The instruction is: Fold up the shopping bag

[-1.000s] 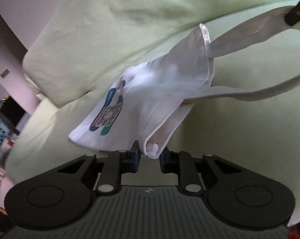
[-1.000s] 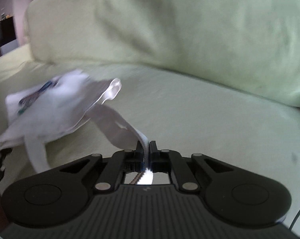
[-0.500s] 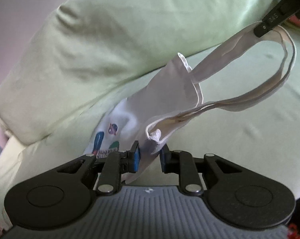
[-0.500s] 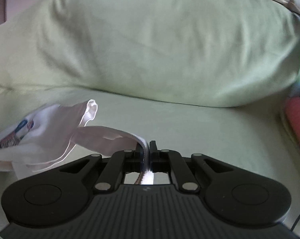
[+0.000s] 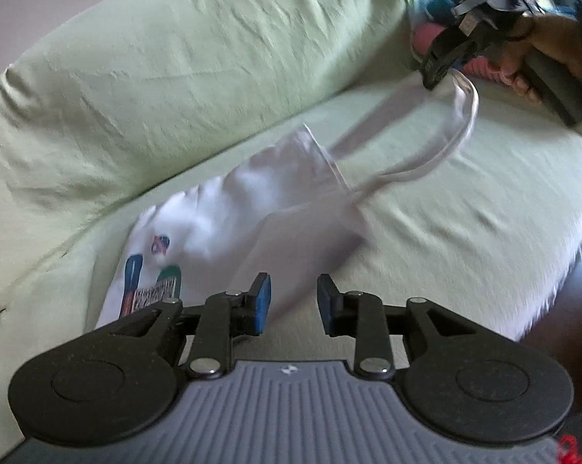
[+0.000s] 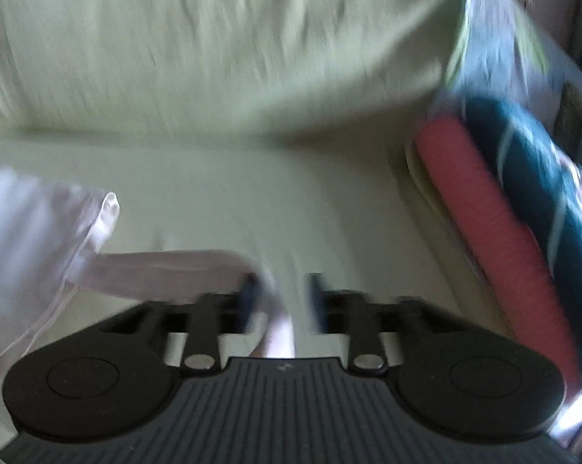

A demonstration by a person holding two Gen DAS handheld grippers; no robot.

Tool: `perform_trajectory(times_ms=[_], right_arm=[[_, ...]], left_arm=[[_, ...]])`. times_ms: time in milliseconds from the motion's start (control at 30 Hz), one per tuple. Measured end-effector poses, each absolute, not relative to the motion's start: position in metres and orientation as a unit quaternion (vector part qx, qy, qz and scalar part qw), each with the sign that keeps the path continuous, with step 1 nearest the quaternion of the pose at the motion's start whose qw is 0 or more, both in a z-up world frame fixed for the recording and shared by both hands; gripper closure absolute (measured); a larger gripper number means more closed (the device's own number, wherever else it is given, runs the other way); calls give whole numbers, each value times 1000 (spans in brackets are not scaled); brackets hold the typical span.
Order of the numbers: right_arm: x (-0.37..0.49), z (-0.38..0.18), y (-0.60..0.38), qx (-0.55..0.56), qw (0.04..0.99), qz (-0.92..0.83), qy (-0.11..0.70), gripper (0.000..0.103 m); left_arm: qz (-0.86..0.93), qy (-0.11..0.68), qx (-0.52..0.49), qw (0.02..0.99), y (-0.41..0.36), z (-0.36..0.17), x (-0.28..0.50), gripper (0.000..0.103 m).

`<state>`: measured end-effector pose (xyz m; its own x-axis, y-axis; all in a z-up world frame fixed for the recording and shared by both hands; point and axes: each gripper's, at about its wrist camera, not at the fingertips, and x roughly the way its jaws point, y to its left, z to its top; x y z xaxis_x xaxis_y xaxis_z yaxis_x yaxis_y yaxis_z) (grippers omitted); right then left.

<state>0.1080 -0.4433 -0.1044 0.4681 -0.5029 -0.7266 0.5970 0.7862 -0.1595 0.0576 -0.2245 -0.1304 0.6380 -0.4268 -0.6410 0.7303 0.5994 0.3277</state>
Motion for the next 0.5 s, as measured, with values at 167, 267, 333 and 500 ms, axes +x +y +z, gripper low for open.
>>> perform_trajectory(times_ms=[167, 267, 333, 500], right_arm=[[58, -128, -430, 123, 863, -315, 376, 37], [23, -127, -404, 212, 873, -273, 345, 36], [8, -138, -388, 274, 864, -246, 342, 36], [-4, -166, -379, 306, 830, -314, 343, 37]], left_arm=[[-294, 297, 280, 864, -187, -139, 75, 64], [-268, 320, 271, 868, -164, -145, 86, 65], [-245, 335, 259, 872, -151, -146, 94, 65], [-218, 353, 241, 877, -133, -155, 106, 63]])
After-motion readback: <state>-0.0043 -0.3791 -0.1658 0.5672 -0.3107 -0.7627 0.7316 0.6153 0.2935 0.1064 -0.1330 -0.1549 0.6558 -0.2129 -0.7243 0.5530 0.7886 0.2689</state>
